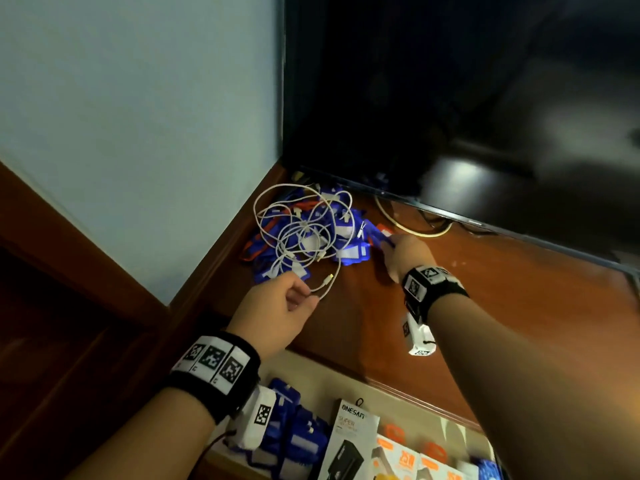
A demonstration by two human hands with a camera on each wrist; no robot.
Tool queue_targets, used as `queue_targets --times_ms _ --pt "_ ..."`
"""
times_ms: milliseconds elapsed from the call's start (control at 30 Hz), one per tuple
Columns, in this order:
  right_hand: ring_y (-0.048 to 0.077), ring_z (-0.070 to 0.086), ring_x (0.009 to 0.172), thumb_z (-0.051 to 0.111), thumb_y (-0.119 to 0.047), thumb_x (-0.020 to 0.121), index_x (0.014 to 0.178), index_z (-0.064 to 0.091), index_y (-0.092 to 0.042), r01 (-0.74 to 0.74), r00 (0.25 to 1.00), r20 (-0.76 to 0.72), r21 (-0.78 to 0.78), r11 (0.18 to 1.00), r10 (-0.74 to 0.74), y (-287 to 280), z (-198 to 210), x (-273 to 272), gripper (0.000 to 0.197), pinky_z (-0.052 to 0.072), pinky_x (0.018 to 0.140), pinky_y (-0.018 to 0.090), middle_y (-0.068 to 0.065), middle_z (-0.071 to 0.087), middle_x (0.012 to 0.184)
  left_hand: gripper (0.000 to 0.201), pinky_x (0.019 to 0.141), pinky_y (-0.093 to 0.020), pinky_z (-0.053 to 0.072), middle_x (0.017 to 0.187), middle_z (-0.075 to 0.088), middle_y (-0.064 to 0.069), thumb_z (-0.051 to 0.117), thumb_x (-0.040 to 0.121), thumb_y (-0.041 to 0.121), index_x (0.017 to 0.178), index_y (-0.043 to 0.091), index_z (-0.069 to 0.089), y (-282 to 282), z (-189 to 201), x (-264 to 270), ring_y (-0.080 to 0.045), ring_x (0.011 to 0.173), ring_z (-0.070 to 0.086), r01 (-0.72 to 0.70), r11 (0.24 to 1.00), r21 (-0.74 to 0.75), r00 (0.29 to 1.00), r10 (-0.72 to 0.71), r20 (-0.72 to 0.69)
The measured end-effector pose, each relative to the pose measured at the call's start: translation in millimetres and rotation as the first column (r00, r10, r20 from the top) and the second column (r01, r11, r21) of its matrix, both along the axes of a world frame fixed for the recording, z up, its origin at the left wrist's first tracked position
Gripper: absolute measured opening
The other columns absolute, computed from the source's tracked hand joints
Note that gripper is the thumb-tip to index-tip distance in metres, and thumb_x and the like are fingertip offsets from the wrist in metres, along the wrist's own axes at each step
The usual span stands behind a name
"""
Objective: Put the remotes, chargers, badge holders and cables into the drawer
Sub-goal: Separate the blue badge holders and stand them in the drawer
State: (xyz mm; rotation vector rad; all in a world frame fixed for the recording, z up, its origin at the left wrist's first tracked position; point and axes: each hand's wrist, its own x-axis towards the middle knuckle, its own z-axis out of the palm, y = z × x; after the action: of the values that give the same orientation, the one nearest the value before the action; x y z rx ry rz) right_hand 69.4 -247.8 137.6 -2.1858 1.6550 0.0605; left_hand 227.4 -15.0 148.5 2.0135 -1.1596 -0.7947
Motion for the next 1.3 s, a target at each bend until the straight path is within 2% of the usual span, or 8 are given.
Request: queue_targets --times_ms 333,500,667,867,1000,1067,1167,1300 --pt "0.026 0.066 0.083 0.057 -0.034 0.102 0.091 0.064 -0.031 -0.039 0.973 0.219 -0.143 0.989 0.070 80 92 -97 0.014 0.038 0.068 0.029 -0.001 0.066 0.077 0.051 0.101 -0.037 0.053 0.126 0.065 0.010 0.072 0.092 0.045 0.138 0.037 0.052 -55 31 -31 -0.011 0.116 0.063 0.173 0.980 -0.094 0.985 -0.170 0.041" --pt "0.009 0.064 0.070 0.053 -0.040 0.104 0.103 0.063 -0.038 -0.011 0.904 0.413 -0.241 0.971 0.113 108 135 -133 0.011 0.052 0.068 0.033 -0.011 0.065 0.075 0.086 0.117 -0.038 0.040 0.154 0.045 0.006 0.076 0.086 0.052 0.158 0.041 0.031 -86 49 -52 -0.013 0.139 0.046 0.309 0.941 -0.141 0.948 -0.293 0.126" --pt "0.014 0.070 0.074 0.048 -0.042 0.105 0.118 0.060 -0.055 -0.005 0.770 0.611 -0.278 0.961 0.181 128 174 -151 0.022 0.060 0.067 0.037 -0.001 0.070 0.088 0.062 0.108 -0.032 0.046 0.133 0.058 0.009 0.069 0.087 0.063 0.142 0.041 0.049 -111 51 -74 -0.011 0.123 0.056 0.410 0.901 -0.146 0.906 -0.384 0.177" --pt "0.005 0.060 0.081 0.047 -0.031 0.107 0.126 0.062 -0.047 -0.017 0.608 0.761 -0.272 0.962 0.226 147 207 -164 0.029 0.046 0.069 0.013 -0.007 0.069 0.096 0.066 0.113 -0.037 0.043 0.151 0.048 0.009 0.067 0.088 0.063 0.147 0.046 0.042 -110 71 -82 -0.014 0.137 0.048 0.379 0.900 -0.214 0.925 -0.378 0.051" --pt "-0.005 0.053 0.077 0.047 -0.019 0.107 0.132 0.062 -0.024 0.015 0.455 0.868 -0.229 0.973 0.197 150 212 -159 0.030 0.041 0.070 0.010 -0.023 0.062 0.086 0.035 0.103 -0.014 0.046 0.128 0.063 0.023 0.066 0.098 0.047 0.132 0.038 0.062 -104 97 -93 -0.003 0.124 0.060 0.435 0.838 -0.329 0.869 -0.487 -0.090" --pt "-0.002 0.051 0.072 0.049 -0.007 0.105 0.132 0.062 -0.014 0.056 0.379 0.912 -0.191 0.980 0.156 150 214 -156 0.030 0.040 0.066 0.012 -0.022 0.061 0.085 0.018 0.103 -0.033 0.054 0.106 0.077 0.011 0.059 0.104 0.035 0.110 0.025 0.072 -100 112 -99 -0.015 0.108 0.072 0.380 0.845 -0.376 0.854 -0.477 -0.209" --pt "0.011 0.050 0.069 0.065 0.000 0.094 0.125 0.064 -0.014 0.068 0.332 0.940 -0.106 0.992 0.078 149 216 -154 0.034 0.038 0.059 0.020 -0.010 0.066 0.089 0.018 0.063 -0.035 0.057 0.067 0.062 0.002 0.055 0.107 0.029 0.106 0.013 0.063 -83 132 -101 -0.025 0.061 0.062 0.297 0.853 -0.428 0.799 -0.468 -0.378" --pt "0.000 0.063 0.096 0.080 -0.023 0.078 0.126 0.063 -0.013 0.089 0.363 0.931 -0.083 0.993 0.045 148 207 -153 0.052 0.049 0.076 0.014 -0.006 0.065 0.121 0.019 0.062 -0.041 0.050 0.076 0.061 0.000 0.049 0.105 0.053 0.108 0.035 0.055 -58 143 -88 -0.021 0.065 0.058 0.373 0.792 -0.483 0.849 -0.502 -0.168"
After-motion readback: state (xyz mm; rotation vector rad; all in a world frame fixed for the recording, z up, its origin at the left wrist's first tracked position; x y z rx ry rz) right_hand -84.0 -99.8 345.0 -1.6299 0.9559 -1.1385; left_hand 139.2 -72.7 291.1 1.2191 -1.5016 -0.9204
